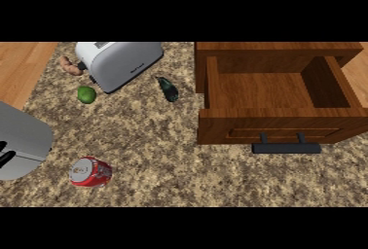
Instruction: Pick up the can, place it into the drawer and close the drawer
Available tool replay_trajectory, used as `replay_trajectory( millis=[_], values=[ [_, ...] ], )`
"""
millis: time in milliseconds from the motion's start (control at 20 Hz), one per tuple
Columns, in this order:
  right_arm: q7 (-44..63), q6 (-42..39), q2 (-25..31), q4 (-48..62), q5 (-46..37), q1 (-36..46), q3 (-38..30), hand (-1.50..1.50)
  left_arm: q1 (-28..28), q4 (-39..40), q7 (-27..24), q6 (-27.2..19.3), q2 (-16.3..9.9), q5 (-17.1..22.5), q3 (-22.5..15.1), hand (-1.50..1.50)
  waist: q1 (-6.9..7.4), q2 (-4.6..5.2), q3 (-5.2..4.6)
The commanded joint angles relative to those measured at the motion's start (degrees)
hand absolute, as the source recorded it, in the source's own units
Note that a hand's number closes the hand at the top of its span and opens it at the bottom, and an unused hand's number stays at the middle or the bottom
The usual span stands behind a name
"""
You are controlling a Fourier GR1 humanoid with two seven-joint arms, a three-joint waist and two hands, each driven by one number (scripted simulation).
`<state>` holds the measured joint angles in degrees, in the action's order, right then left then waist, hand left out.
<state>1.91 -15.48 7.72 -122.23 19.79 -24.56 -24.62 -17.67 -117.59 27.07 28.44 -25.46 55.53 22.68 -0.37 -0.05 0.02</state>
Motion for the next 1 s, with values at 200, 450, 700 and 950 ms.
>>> replay_trajectory(
  millis=[200,450,700,950],
  values=[
    [-2.2,-4.8,-0.3,2.9,1.7,-0.2,-4.8,-1.50,5.9,3.5,0.9,-2.3,6.4,-10.8,-5.6,-1.50,0.04,0.02,-0.01],
    [2.2,-6.1,0.3,0.7,3.4,0.1,-6.7,-1.50,8.3,7.9,1.1,-0.2,6.6,-13.2,-5.0,-1.50,0.10,0.01,-0.02],
    [0.6,-10.2,0.0,1.7,6.8,-1.9,-11.1,-1.50,8.2,11.8,-6.0,2.5,11.8,-23.4,-7.2,-1.50,0.07,-0.01,-0.02],
    [3.6,-7.5,-1.4,1.2,4.1,2.9,-9.1,-1.50,9.4,19.5,-11.6,3.9,13.9,-30.0,-7.2,-1.50,0.26,0.05,-0.03]
  ],
)
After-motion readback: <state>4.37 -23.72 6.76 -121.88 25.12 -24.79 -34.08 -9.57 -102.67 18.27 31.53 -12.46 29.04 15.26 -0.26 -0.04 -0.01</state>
